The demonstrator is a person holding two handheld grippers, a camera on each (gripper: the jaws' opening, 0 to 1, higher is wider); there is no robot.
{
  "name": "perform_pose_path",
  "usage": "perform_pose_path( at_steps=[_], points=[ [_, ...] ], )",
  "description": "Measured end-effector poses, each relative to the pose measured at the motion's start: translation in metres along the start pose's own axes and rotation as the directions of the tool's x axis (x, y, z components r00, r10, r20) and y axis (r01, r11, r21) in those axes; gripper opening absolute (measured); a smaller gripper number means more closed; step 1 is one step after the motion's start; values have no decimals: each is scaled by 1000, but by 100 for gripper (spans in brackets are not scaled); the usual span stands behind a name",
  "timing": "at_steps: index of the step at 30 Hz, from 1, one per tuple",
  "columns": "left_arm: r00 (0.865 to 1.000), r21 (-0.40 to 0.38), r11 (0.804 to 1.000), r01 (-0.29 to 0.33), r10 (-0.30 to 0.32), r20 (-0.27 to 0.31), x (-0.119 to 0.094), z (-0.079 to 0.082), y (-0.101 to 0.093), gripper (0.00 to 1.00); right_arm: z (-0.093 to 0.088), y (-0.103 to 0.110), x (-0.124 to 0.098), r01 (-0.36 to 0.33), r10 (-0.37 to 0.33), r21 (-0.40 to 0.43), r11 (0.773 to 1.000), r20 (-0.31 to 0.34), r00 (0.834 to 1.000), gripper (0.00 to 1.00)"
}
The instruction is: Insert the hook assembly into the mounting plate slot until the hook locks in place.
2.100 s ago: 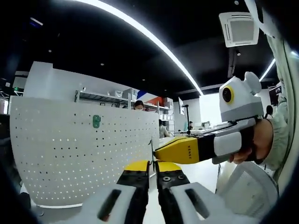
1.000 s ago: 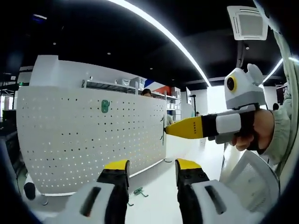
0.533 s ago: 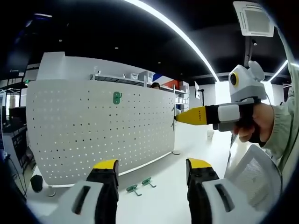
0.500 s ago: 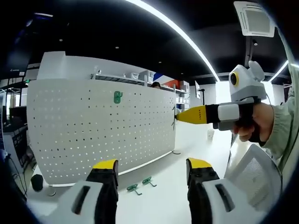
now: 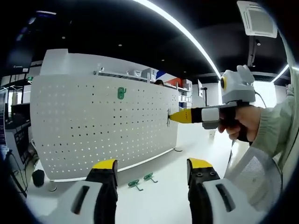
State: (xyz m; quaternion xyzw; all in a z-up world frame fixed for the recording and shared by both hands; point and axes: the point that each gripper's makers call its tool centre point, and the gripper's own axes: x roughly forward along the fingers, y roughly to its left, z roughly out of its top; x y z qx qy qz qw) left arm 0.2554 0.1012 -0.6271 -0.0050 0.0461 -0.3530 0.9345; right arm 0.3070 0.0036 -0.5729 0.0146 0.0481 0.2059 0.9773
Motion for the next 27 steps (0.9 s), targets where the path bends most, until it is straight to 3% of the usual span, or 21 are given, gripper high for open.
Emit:
perform_pose_path(
  at_steps=[17, 27],
  points=[
    [1000, -4, 1000, -4, 4, -2, -2, 1, 0, 62, 48, -56, 18, 115, -115, -2, 993, 77, 990, 1],
    [1000, -12, 1000, -5, 5, -2, -1, 0, 0, 62, 53, -67, 36, 149, -149, 12, 989, 85, 985, 1]
  ],
)
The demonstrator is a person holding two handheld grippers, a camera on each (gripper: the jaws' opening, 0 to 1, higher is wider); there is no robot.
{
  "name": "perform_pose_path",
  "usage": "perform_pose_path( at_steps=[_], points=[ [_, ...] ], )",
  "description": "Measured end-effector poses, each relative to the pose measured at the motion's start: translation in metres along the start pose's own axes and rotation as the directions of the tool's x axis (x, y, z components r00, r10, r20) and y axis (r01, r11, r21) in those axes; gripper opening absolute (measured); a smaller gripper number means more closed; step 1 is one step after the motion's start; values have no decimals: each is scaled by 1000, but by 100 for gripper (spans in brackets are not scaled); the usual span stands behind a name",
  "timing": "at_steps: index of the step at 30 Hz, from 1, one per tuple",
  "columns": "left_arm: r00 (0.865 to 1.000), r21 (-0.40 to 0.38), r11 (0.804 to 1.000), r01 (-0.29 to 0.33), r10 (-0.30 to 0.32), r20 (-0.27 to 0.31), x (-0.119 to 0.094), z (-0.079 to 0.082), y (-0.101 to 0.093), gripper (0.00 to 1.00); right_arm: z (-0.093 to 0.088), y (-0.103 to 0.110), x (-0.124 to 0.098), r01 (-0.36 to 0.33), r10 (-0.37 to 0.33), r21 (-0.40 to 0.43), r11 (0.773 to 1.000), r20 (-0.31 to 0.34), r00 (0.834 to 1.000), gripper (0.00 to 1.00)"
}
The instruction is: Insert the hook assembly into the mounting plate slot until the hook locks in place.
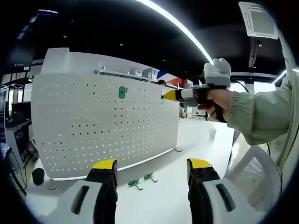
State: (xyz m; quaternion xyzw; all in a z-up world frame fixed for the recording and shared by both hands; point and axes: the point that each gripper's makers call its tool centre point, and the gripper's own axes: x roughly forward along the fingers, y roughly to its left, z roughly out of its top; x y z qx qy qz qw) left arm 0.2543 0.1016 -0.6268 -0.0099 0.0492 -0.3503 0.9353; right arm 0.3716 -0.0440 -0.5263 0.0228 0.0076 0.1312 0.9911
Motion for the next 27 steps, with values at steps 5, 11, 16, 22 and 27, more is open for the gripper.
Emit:
perform_pose_path(
  at_steps=[5, 11, 16, 22, 27],
  points=[
    [1000, -5, 1000, -7, 7, -5, 0, -2, 2, 62, 1, -1, 10, 6, -6, 9, 1000, 3, 1000, 1],
    [1000, -7, 1000, -12, 12, -9, 1, -4, 3, 62, 1, 0, 25, 13, -13, 4, 1000, 7, 1000, 1],
    [1000, -15, 1000, -18, 18, -9, 1, -5, 7, 62, 2, 4, 39, 9, -9, 0, 1000, 10, 1000, 1],
    [1000, -23, 999, -24, 23, -9, 1, -6, 9, 62, 7, 2, 52, 17, -17, 1, 1000, 16, 1000, 1],
    [1000, -21, 1000, -22, 22, -8, 1, -6, 8, 62, 12, -3, 62, 32, -32, 8, 999, 21, 999, 1]
  ],
)
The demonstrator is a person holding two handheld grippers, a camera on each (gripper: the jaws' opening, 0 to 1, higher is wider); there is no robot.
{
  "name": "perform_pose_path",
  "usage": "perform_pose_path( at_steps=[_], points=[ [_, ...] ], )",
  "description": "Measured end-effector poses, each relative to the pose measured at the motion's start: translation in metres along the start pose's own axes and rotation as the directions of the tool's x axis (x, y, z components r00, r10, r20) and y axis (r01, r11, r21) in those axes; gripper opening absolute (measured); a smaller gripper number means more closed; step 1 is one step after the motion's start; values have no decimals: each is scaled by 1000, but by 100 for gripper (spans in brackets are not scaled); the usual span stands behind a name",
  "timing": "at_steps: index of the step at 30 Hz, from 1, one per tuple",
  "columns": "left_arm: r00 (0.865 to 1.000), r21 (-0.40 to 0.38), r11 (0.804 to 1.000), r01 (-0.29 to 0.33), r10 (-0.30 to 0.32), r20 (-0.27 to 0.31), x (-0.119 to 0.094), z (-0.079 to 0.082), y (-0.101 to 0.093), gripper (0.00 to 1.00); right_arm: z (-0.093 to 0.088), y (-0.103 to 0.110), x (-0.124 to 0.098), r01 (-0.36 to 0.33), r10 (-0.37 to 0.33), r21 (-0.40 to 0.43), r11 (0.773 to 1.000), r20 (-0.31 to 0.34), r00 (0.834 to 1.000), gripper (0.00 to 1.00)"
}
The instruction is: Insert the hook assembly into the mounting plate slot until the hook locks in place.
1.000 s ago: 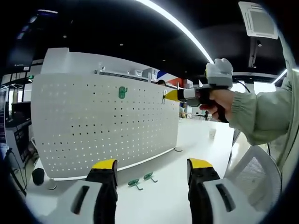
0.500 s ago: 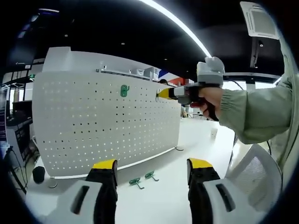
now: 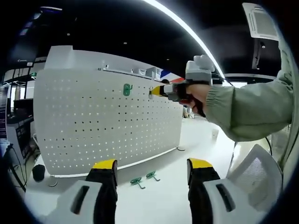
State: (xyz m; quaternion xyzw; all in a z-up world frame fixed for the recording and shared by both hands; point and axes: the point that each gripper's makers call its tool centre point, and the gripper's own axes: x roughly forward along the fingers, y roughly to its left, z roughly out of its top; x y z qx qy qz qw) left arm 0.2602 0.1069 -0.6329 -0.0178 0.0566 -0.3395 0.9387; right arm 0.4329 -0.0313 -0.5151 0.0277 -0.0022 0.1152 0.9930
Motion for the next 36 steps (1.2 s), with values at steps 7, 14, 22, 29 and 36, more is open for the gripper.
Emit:
perform_pose_path(
  at_steps=[7, 14, 22, 29, 36],
  points=[
    [1000, -1, 1000, -1, 1, -1, 0, -1, 0, 62, 7, -7, 14, 17, -17, 4, 1000, 9, 1000, 1],
    [1000, 11, 1000, -3, 3, 2, 0, 0, 0, 62, 7, -7, 25, 20, -20, 4, 1000, 2, 1000, 1],
    [1000, 16, 1000, -9, 9, -6, 0, -1, 1, 62, 10, -8, 38, 24, -24, 21, 999, 6, 1000, 1],
    [1000, 11, 1000, -10, 11, -11, 1, -2, 1, 62, 14, -9, 49, 22, -22, 15, 1000, 2, 1000, 1],
    [1000, 7, 1000, -9, 9, -14, 2, -3, 2, 62, 11, -9, 56, 25, -25, 16, 1000, -18, 1000, 1]
  ],
)
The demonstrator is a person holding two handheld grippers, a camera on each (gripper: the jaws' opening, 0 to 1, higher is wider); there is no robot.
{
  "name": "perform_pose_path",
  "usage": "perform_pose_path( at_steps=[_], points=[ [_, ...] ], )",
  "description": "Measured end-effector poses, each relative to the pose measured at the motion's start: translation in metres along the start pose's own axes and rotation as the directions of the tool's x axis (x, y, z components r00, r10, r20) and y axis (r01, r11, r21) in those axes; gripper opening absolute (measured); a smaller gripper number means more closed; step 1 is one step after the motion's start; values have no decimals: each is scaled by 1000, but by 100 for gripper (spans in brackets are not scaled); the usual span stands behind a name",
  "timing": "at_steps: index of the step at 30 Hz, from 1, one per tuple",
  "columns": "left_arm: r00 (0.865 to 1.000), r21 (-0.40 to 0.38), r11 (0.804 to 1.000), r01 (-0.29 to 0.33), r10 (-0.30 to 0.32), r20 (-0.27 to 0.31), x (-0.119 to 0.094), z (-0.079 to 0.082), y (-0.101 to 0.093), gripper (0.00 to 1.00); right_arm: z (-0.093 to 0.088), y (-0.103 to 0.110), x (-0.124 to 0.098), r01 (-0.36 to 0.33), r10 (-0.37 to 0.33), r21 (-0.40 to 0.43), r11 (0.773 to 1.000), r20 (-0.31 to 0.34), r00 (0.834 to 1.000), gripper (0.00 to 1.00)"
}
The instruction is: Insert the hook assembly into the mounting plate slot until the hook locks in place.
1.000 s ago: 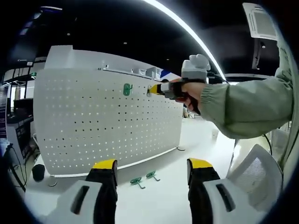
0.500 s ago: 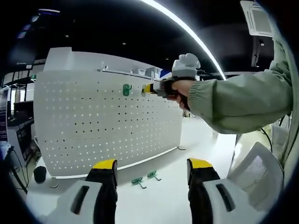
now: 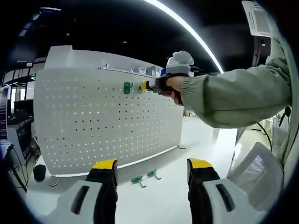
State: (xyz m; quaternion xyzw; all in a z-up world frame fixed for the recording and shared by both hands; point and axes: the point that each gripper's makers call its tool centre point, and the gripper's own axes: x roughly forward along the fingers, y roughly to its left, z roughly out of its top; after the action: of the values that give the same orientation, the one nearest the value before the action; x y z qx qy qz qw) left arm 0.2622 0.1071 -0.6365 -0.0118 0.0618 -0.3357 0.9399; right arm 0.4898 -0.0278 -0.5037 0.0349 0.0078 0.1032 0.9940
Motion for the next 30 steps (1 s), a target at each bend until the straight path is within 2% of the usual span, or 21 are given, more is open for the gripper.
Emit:
perform_pose_path(
  at_steps=[15, 30],
  points=[
    [1000, -12, 1000, 3, -3, 0, 0, -1, 0, 62, 0, 2, 3, 35, -35, -37, 999, 1, 999, 1],
    [1000, -22, 1000, -3, 4, 15, -1, 2, 3, 61, 0, 0, 8, 74, -75, -33, 997, -4, 997, 1]
  ],
)
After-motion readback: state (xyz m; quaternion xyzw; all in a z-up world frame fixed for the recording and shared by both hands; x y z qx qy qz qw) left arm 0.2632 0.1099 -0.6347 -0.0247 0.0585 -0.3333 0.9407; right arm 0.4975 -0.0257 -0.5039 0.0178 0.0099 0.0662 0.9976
